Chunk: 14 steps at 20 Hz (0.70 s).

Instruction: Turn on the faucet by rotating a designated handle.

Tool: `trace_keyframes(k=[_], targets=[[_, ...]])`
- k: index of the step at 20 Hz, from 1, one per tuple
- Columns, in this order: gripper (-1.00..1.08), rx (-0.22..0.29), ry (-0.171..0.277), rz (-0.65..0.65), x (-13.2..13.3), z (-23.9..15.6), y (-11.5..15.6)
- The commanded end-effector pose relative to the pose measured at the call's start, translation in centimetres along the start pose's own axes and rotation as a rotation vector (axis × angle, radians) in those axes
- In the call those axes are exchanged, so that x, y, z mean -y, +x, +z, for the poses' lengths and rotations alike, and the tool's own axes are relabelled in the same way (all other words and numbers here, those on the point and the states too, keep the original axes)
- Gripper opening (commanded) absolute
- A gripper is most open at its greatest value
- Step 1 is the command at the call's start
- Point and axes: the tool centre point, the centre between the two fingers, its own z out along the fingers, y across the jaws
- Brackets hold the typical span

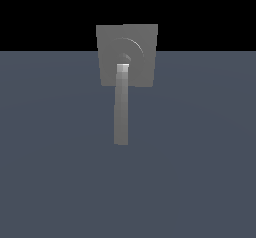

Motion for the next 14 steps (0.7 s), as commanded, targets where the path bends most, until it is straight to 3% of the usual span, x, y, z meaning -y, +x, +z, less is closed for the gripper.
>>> trace_keyframes(k=[1, 8, 14], targets=[[-1.00, 0.057, -0.101, -0.110, -0.7, -1.4, 0.8], [-1.00, 0.247, -0.345, -0.442, -1.5, -5.2, 4.3], [-1.00, 0.441, -0.517, -0.752, -1.0, -7.9, 8.7]])
